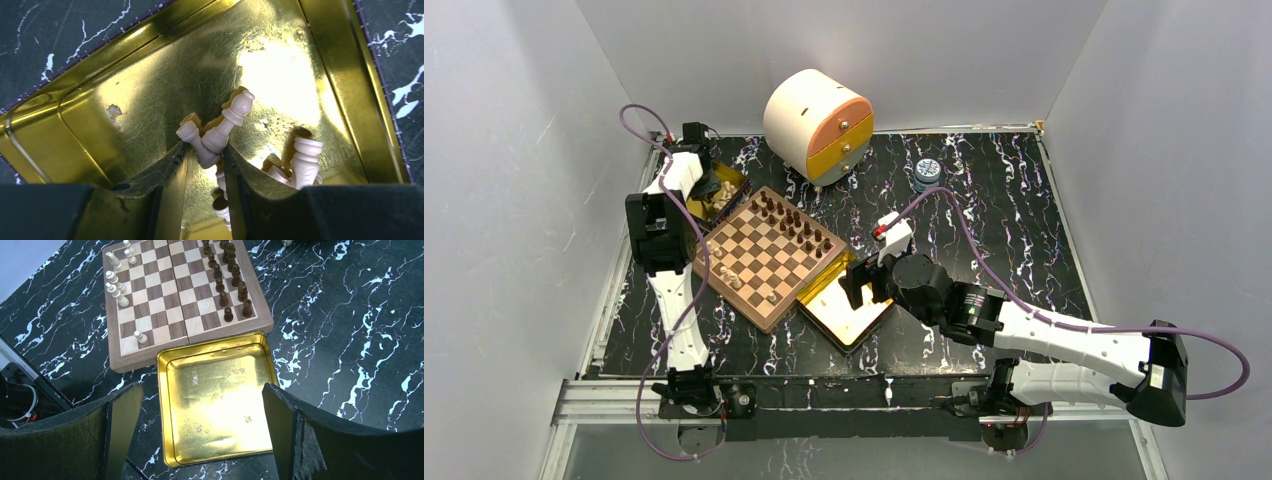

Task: Set up the chess pieces on the board
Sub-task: Pick up the chess piece from the storage box.

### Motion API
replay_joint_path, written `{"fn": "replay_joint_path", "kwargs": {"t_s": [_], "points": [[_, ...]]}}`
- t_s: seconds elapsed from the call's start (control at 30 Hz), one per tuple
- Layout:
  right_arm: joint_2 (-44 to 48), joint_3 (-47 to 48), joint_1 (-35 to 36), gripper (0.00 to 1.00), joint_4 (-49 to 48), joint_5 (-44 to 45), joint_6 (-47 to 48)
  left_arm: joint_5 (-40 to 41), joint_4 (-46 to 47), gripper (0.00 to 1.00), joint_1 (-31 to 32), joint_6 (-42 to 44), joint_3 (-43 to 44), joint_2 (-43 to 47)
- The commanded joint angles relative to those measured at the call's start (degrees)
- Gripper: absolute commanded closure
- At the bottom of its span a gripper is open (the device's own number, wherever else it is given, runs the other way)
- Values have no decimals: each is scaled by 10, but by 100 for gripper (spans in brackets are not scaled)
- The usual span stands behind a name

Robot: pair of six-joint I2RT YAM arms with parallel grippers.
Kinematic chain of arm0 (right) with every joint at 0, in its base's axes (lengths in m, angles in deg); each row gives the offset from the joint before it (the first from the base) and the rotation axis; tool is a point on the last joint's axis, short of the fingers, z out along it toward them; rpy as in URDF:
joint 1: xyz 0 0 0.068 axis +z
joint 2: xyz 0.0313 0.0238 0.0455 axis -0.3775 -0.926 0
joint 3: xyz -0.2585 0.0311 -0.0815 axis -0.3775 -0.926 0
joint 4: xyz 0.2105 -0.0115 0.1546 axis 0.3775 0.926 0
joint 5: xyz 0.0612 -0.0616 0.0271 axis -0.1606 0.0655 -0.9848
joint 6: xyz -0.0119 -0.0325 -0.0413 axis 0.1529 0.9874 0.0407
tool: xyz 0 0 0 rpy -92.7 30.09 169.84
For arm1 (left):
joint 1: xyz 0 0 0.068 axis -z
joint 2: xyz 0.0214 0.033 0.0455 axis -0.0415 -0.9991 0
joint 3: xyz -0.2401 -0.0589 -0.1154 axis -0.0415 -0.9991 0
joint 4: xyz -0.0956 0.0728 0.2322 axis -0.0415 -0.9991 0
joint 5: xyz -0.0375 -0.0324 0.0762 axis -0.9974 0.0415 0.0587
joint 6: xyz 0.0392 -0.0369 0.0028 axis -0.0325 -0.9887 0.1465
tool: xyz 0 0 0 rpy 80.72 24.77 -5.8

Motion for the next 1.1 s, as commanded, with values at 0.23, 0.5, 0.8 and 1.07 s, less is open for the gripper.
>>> {"fn": "replay_joint_path", "kwargs": {"t_s": [0.23, 0.5, 0.8, 1.07], "points": [[1, 24, 0, 1, -38, 17, 10, -10, -3, 75, -6, 11, 20, -16], [-2, 18, 1, 1, -38, 13, 4, -19, -14, 87, -6, 23, 8, 22], [18, 10, 0, 1, -32, 4, -15, -32, -16, 95, -6, 43, -9, 95], [18, 3, 0, 1, -20, -13, -59, -97, 5, 98, -5, 76, -83, 178]]}}
